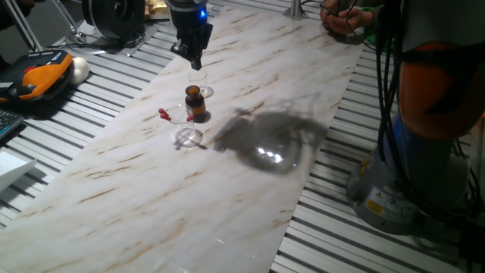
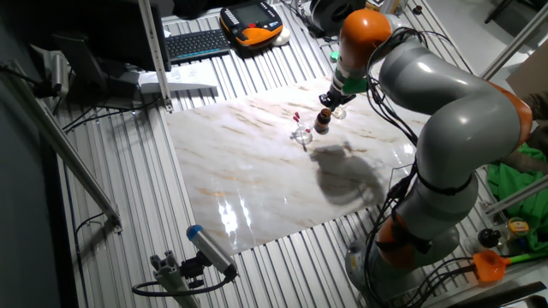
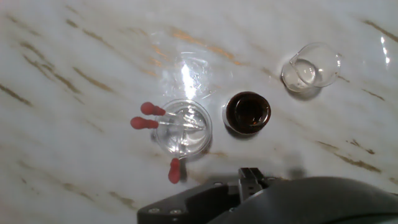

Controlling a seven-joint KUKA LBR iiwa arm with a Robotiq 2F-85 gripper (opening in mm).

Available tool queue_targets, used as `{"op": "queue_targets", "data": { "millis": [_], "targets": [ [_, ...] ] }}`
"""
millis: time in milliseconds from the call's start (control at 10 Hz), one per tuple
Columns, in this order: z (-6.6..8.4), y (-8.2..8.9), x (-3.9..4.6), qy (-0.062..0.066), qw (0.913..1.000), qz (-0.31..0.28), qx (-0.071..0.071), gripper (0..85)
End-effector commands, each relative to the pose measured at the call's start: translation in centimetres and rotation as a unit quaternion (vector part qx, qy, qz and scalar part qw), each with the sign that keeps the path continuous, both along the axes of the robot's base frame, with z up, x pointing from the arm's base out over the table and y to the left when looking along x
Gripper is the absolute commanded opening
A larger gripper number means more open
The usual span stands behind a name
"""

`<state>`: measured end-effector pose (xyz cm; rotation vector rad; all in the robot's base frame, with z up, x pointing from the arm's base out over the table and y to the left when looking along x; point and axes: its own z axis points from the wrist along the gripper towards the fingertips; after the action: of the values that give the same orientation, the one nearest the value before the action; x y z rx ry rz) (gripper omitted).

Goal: Transfer liquid using a dropper

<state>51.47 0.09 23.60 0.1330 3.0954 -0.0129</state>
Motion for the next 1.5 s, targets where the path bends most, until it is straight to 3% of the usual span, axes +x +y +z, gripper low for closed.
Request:
{"op": "queue_targets", "data": {
  "millis": [0, 100, 300, 400, 500, 600, 700, 800, 900, 1000, 1300, 1400],
  "targets": [
    [-0.03, -0.03, 0.01, 0.011, 0.9999, -0.001, 0.007, 0.0],
    [-0.03, -0.03, 0.01, 0.010, 0.9999, -0.003, 0.001, 0.0],
    [-0.03, -0.03, 0.01, 0.030, 0.9995, -0.011, -0.002, 0.0],
    [-0.03, -0.03, 0.01, 0.047, 0.9986, -0.019, -0.019, 17.0],
    [-0.03, -0.03, 0.01, 0.053, 0.9977, -0.034, -0.027, 34.0],
    [-0.03, -0.03, 0.01, 0.056, 0.9968, -0.052, -0.026, 51.0],
    [-0.03, -0.03, 0.01, 0.055, 0.9962, -0.065, -0.019, 51.0],
    [-0.03, -0.03, 0.01, 0.050, 0.9956, -0.078, -0.009, 68.0],
    [-0.03, -0.03, 0.01, 0.043, 0.9955, -0.085, -0.005, 68.0],
    [-0.03, -0.03, 0.01, 0.038, 0.9957, -0.084, -0.011, 68.0],
    [-0.03, -0.03, 0.01, 0.040, 0.9967, -0.068, -0.017, 68.0],
    [-0.03, -0.03, 0.01, 0.042, 0.9982, -0.041, -0.015, 51.0]
  ]
}}
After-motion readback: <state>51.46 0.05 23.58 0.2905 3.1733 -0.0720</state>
